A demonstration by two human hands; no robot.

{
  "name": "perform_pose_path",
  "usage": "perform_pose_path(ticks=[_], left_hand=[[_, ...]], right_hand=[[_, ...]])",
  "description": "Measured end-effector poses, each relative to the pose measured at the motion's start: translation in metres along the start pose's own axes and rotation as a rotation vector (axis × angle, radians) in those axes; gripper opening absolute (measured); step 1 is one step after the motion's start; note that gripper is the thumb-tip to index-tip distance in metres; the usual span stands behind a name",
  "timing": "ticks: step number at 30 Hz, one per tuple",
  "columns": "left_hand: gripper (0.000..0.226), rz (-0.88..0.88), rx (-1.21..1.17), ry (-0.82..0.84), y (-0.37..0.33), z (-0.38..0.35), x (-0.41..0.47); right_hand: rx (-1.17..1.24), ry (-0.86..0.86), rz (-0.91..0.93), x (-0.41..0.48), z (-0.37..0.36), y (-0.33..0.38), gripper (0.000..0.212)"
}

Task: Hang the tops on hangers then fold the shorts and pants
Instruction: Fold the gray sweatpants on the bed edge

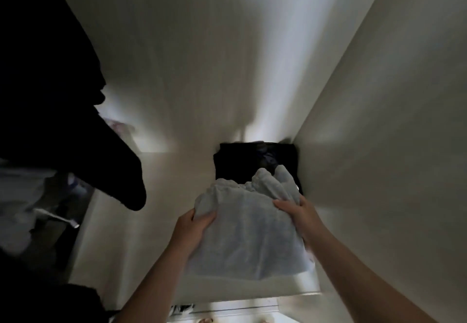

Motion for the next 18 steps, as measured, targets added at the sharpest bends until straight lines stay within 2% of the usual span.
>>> perform_pose_path(ticks=[3, 8, 10, 12, 14, 16, 18], left_hand=[[0.062, 0.020, -0.029, 0.009, 0.001, -0.014, 0.033], [0.051, -0.068, -0.034, -0.038, -0.022, -0.039, 0.092], [0.041, -0.130, -0.012, -0.052, -0.031, -0.051, 0.115], [0.020, -0.161, 0.041, -0.061, -0.035, -0.062, 0.139], [0.007, -0.124, 0.112, -0.029, -0.027, -0.073, 0.161], [0.019, -0.022, 0.221, 0.024, -0.011, -0.083, 0.171], [0.050, 0.023, 0.528, -0.035, 0.005, -0.088, 0.169]], right_hand=[[-0.035, -0.056, 0.010, 0.037, 0.009, 0.012, 0.035], [-0.089, -0.080, 0.132, 0.090, 0.019, 0.057, 0.041], [-0.115, -0.150, 0.219, 0.110, 0.025, 0.070, 0.037], [-0.219, -0.288, 0.292, 0.131, 0.031, 0.078, 0.027], [-0.347, -0.376, 0.254, 0.152, 0.033, 0.079, 0.037], [-0.529, -0.405, 0.176, 0.169, 0.034, 0.071, 0.060], [-0.750, -0.443, 0.221, 0.174, 0.032, 0.056, 0.070]])
Point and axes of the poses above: each hand's wrist, its own x-axis towards the middle knuckle, its own z-axis out of the back of the hand, y = z × x, the point moved 4 cm from there along x, towards the middle knuckle, and after that the axes turned 10 degrees about -z, right-handed, at the moved point
